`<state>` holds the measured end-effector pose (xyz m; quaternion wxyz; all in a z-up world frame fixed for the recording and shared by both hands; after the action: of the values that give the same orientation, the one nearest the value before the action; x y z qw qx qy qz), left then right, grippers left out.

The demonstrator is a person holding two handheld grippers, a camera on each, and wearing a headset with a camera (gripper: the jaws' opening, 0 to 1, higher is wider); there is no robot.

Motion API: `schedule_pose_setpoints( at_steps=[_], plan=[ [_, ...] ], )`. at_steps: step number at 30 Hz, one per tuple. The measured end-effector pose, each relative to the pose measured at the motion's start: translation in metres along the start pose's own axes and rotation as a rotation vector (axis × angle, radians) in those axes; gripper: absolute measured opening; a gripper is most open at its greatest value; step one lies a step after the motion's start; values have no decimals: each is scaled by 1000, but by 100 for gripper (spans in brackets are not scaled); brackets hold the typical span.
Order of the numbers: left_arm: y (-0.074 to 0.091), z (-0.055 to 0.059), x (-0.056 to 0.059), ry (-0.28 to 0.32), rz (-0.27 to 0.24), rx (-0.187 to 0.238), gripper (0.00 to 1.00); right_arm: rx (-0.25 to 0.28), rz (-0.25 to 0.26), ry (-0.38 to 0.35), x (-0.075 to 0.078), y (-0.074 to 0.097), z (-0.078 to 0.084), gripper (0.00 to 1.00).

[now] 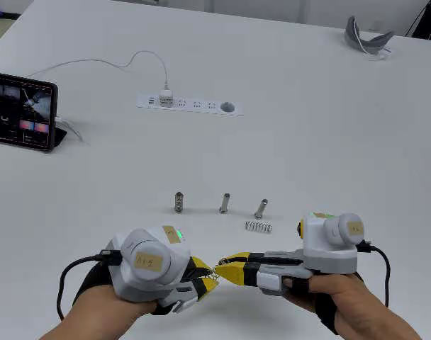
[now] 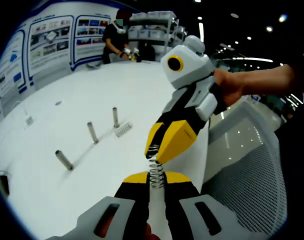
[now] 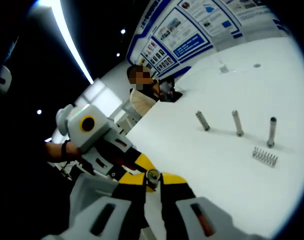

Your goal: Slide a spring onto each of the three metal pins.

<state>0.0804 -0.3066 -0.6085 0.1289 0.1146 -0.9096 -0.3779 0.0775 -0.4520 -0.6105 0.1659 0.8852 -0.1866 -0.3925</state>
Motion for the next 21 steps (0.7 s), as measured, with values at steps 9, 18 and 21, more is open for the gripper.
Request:
schedule_pose_setpoints(
  at_steps=[9,18,21],
  plan=[
    [-2,-2,0,-50,36,11,10,-135,12,154,-1,4,-6,12],
    [-1,-2,-1,-71,68,18,10,-305,21,340,-6,0,-12,13],
    [-1,-3,0,-81,73,15,10,-315,6,355,-9,-3,-15,13]
  ],
)
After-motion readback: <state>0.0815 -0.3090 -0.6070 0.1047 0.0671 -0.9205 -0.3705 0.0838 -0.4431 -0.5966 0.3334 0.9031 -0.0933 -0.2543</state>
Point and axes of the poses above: the centre of the closed fingertips' face, and the gripper's own axes: y roughly backward along the fingers, x roughly to its right, z roughly out of its underside, the point moved 9 cm from there along y, roughly backward along the fingers, and after that the axes turned 8 degrees about -x, right-handed, at the moved point
